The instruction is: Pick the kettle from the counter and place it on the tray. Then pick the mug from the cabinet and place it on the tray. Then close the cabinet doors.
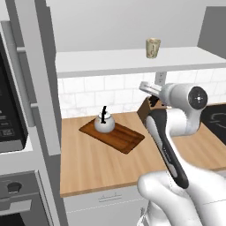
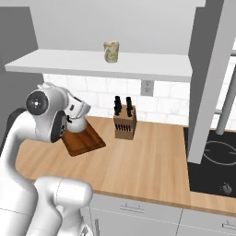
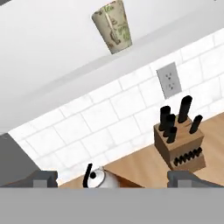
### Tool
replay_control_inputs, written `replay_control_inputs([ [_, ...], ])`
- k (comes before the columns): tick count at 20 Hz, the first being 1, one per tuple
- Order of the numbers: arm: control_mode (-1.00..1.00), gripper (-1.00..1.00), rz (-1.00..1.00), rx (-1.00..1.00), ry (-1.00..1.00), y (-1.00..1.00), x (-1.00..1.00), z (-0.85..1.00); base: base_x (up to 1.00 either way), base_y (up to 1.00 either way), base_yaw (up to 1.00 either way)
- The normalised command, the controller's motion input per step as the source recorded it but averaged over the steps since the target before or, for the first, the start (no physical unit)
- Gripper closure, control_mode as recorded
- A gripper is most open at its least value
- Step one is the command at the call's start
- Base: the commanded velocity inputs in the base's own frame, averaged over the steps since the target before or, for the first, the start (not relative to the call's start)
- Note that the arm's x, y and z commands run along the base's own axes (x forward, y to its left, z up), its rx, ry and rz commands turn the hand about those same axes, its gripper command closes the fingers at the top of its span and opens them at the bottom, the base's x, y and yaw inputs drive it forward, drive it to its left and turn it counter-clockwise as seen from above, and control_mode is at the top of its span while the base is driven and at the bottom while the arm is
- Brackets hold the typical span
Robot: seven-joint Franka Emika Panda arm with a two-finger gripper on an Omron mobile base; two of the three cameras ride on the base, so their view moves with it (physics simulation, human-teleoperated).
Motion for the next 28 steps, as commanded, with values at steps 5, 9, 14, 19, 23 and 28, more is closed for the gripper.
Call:
replay_control_inputs([
  [5, -1.00, -1.00, 0.01, -0.05, -0.30, -0.29, -0.19, 1.00, 0.00, 0.00, 0.00],
  [9, -1.00, -1.00, 0.00, -0.13, -0.27, -0.32, -0.18, 0.98, 0.00, 0.00, 0.00],
  [14, -1.00, -1.00, -0.01, -0.16, -0.16, -0.20, -0.19, 0.59, 0.00, 0.00, 0.00],
  [19, -1.00, -1.00, 0.00, -0.05, 0.02, 0.14, 0.00, 0.00, 0.00, 0.00, 0.00],
  [23, -1.00, -1.00, -0.04, -0.06, 0.08, 0.04, 0.01, 0.00, 0.00, 0.00, 0.00],
  [28, -1.00, -1.00, -0.13, -0.11, 0.20, 0.02, 0.08, 0.04, 0.00, 0.00, 0.00],
])
